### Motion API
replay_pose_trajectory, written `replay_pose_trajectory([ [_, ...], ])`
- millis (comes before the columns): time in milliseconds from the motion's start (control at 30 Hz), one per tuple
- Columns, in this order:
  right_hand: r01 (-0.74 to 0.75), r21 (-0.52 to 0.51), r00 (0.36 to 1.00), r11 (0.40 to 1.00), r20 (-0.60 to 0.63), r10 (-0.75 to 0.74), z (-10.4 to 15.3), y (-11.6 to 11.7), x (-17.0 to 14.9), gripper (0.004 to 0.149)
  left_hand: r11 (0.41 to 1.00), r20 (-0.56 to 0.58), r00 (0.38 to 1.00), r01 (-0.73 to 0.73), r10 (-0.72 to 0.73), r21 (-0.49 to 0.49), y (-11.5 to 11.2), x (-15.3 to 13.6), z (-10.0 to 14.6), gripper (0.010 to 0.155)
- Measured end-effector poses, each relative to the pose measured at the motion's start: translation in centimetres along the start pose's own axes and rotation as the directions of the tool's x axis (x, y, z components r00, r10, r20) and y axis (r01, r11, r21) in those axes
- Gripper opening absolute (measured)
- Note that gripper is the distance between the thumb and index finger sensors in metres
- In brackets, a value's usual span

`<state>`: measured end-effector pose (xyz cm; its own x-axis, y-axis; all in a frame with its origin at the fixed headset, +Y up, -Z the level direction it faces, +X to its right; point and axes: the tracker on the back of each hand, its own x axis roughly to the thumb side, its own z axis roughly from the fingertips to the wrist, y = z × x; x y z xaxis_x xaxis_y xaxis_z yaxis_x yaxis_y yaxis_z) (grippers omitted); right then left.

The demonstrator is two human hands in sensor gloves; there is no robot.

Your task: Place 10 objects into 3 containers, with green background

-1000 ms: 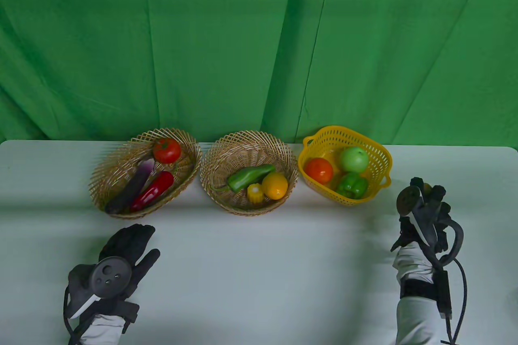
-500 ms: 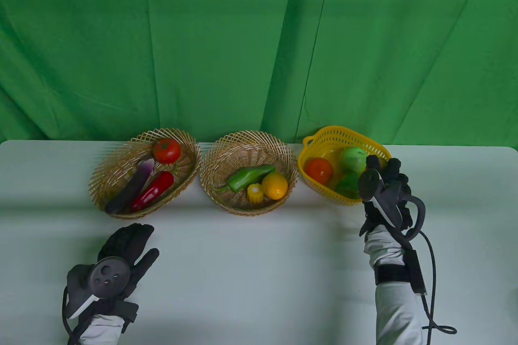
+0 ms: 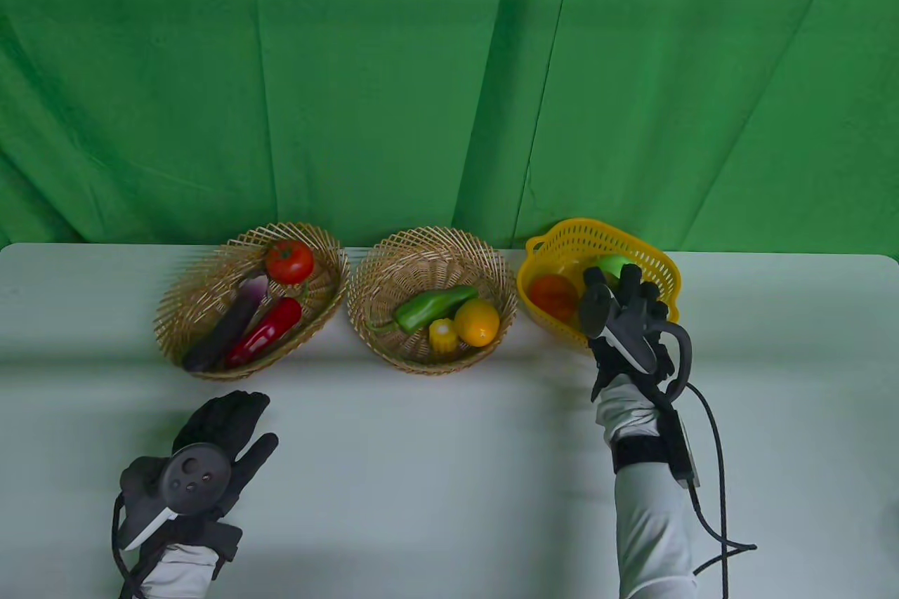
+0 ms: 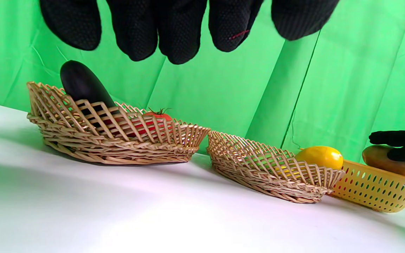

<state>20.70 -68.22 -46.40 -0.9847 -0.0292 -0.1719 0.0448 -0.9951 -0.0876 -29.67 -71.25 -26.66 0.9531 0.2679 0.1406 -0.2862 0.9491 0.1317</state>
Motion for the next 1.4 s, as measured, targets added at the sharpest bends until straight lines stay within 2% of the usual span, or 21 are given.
replay_pose_trajectory([
  [200, 0.009, -0.044, 1.0, 0.999, 0.004, -0.009, 1.6, -1.0, -1.1, 0.07, 1.0, 0.023, 1.0, -0.005, 0.005, 0.001, -0.1, 0.4, 0.0, 0.064],
  [400, 0.126, -0.112, 0.992, 0.986, 0.012, -0.125, 4.9, -2.8, -2.4, 0.07, 1.0, 0.056, 0.998, -0.021, 0.022, -0.013, -0.3, 1.1, -0.1, 0.064],
  [700, 0.233, -0.108, 0.972, 0.967, 0.045, -0.229, 10.3, -3.5, -2.2, 0.067, 0.999, 0.118, 0.992, -0.049, 0.05, -0.017, -0.3, 2.5, 0.0, 0.064],
  [967, 0.283, -0.07, 0.955, 0.957, 0.114, -0.274, 15.0, -2.8, 0.0, 0.066, 0.998, 0.163, 0.985, -0.054, 0.056, -0.015, -0.1, 3.7, 0.2, 0.064],
  [1167, 0.301, -0.038, 0.94, 0.953, 0.181, -0.289, 17.2, -1.8, 2.2, 0.065, 0.998, 0.171, 0.983, -0.065, 0.067, -0.018, 0.0, 3.8, 0.3, 0.064],
  [1400, 0.282, -0.056, 0.927, 0.958, 0.274, -0.257, 19.5, -0.4, 4.7, 0.065, 0.998, 0.169, 0.983, -0.07, 0.071, -0.011, 0.1, 3.7, 0.4, 0.064],
])
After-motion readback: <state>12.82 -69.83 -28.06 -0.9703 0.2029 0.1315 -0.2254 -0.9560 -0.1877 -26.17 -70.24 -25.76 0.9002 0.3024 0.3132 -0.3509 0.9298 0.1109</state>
